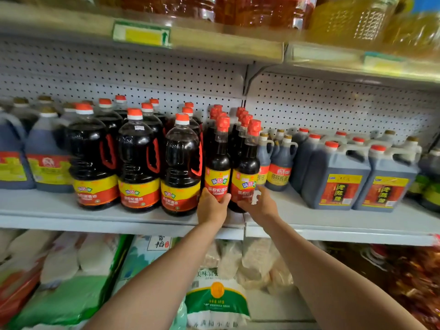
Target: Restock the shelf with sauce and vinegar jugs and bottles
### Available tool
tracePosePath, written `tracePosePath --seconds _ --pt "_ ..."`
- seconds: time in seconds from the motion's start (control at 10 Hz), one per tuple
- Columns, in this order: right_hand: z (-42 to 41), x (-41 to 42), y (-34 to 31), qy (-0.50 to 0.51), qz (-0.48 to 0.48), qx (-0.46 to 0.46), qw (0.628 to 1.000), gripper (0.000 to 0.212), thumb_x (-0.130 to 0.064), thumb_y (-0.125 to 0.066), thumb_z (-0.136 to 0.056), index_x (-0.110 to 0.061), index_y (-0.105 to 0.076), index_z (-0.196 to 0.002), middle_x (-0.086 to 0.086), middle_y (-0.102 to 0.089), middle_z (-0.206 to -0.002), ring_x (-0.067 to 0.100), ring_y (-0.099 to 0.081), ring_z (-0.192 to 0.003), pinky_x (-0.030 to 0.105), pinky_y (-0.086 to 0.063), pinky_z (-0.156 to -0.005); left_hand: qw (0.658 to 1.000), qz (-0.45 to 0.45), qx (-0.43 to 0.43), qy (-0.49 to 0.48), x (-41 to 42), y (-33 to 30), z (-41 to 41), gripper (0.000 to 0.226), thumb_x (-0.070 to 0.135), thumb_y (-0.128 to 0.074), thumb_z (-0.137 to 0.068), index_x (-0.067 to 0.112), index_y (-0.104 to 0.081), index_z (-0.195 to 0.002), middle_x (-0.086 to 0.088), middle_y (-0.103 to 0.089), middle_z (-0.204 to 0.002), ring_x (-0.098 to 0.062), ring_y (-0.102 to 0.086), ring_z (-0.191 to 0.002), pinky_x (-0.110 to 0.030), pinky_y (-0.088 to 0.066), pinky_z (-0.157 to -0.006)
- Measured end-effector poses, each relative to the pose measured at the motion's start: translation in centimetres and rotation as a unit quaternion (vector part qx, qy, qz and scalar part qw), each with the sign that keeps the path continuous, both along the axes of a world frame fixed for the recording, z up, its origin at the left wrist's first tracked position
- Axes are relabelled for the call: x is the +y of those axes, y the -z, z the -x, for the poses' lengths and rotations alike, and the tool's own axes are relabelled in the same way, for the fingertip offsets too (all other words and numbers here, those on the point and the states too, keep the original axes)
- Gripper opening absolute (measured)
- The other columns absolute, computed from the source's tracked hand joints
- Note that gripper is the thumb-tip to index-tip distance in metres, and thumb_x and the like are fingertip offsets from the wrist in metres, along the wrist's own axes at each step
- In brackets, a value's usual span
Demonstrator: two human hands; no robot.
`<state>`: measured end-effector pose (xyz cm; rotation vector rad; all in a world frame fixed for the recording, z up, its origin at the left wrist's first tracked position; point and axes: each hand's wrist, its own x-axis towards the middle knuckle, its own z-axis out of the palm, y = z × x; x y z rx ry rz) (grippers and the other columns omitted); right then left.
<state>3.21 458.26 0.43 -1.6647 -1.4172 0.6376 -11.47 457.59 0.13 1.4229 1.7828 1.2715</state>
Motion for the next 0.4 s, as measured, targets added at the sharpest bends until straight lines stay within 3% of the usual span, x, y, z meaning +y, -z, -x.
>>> tracePosePath --seconds 0.2,0.4 --pt "-0.6 -4.2 -1.9 0.003 0.004 -0.093 0.996 0.080 -0.037 -0.082 -0.081 -0.015 -0.040 -0.146 0.013 -0.061 -0.135 0.033 -0.058 -0.122 0.039 -0.047 -0.093 0.999 0.017 0.046 0.010 -4.3 -1.4 1.5 0.064 0.042 -0.071 -0.088 0.012 -0.047 -0.140 -0.010 -0.057 -0.135 -0.029 -0.052 -0.126 -0.040 -0.045 -0.104" --pt "-0.2 -11.9 -3.0 -0.024 -0.016 -0.206 0.978 0.075 -0.031 -0.081 -0.081 -0.020 -0.042 -0.144 0.010 -0.061 -0.134 0.031 -0.057 -0.120 0.036 -0.047 -0.091 0.986 0.029 0.164 -0.005 -11.7 -2.9 4.5 0.066 0.032 -0.077 -0.083 0.023 -0.045 -0.141 -0.010 -0.046 -0.143 -0.034 -0.042 -0.131 -0.042 -0.045 -0.103"
